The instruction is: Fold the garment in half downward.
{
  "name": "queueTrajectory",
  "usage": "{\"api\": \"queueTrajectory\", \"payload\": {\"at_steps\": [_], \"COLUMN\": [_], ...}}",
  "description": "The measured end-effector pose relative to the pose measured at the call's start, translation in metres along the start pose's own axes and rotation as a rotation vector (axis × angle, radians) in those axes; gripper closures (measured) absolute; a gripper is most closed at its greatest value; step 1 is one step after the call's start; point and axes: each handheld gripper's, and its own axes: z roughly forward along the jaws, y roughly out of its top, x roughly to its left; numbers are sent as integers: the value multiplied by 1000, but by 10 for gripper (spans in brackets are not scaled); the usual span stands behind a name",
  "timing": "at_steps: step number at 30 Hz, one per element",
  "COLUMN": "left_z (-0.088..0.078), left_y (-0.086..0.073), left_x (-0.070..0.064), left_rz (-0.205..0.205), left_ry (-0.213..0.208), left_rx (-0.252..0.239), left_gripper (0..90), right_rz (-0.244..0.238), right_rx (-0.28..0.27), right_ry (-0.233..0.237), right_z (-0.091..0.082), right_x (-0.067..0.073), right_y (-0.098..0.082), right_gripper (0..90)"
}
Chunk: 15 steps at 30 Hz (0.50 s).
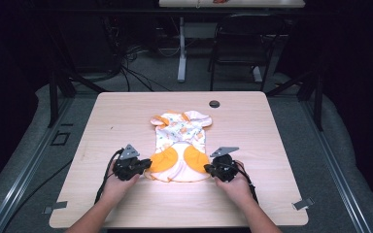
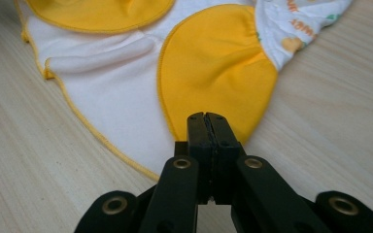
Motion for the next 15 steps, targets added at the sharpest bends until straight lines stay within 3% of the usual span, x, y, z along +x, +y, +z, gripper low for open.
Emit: {"api": "queueTrajectory", "payload": {"at_steps": [1,8,11,15], "left_z": [3,13,17,17], "left_y": [0,0,-2,-3], "left_x": [-2,-6,-7,-8], "left_rz": [6,45,64,72], "left_ry": [0,-7,2,3], "left_rx": [4,48,63,68], "left_gripper": [891,900,900,900], "right_rz": [-22,-79,-92,-71], "right_rx": [9,29,37,38], "right_ry": [4,4,-3,17], "right_z": [4,16,18,18], "right_x": [3,14,16,14], "right_y": [2,7,5,4], "right_gripper": [898,899,899,900]}}
